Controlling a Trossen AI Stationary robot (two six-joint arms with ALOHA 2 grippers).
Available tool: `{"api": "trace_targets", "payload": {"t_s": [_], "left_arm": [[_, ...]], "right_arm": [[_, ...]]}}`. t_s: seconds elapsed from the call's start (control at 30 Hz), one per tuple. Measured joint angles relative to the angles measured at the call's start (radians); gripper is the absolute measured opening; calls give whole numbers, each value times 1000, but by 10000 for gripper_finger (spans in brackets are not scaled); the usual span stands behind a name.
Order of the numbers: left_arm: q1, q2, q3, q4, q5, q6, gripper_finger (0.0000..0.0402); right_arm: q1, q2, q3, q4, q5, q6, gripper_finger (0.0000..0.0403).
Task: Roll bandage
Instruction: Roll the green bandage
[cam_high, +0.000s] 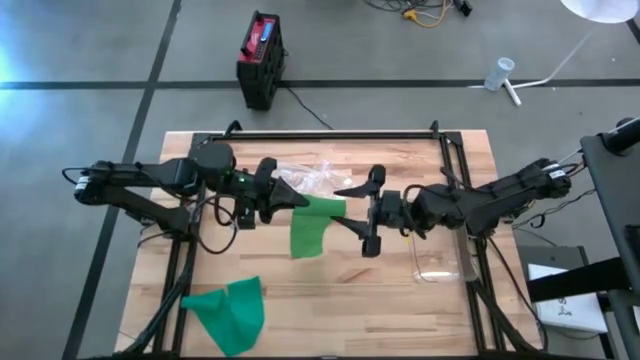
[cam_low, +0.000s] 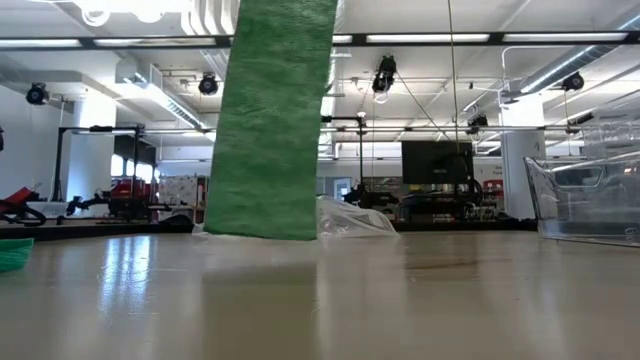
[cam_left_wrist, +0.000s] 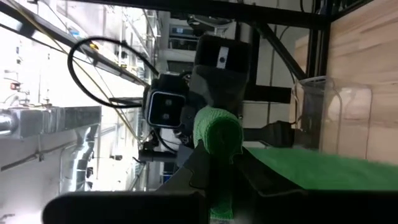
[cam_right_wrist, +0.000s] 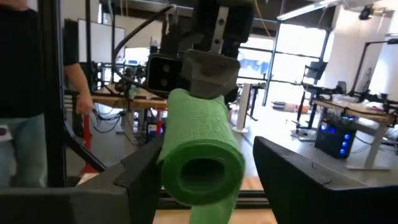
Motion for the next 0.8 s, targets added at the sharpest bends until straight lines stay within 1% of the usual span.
{"api": "trace_targets", "payload": {"t_s": [0.1, 0.23, 0.33, 0.47, 0.53, 0.57, 0.63, 0.7, 0.8], "left_arm": [[0, 5, -2, 6, 1, 0, 15], [0, 7, -2, 5, 0, -11, 15], [0, 6, -3, 23, -2, -78, 37], [0, 7, -6, 71, -10, -308, 94], [0, 7, -5, 81, -40, -439, 124], [-1, 7, -3, 77, -65, -505, 138], [-2, 7, 5, 69, -125, -649, 166], [-1, 5, 13, 56, -179, -791, 193], [-1, 5, 26, 59, -213, -950, 233]], "right_arm": [[-11, 19, 0, 28, -35, 5, 212], [-16, 29, -1, 44, -40, 1, 175], [-21, 30, -1, 53, -42, -2, 135], [-22, 27, 1, 65, -27, -36, 63], [-21, 26, 1, 69, -10, -59, 30], [-22, 23, 1, 68, -6, -71, 23], [-22, 14, 1, 67, 13, -80, 23], [-22, 10, 1, 66, 53, -94, 23], [-22, 6, 1, 59, 102, -128, 29]]}}
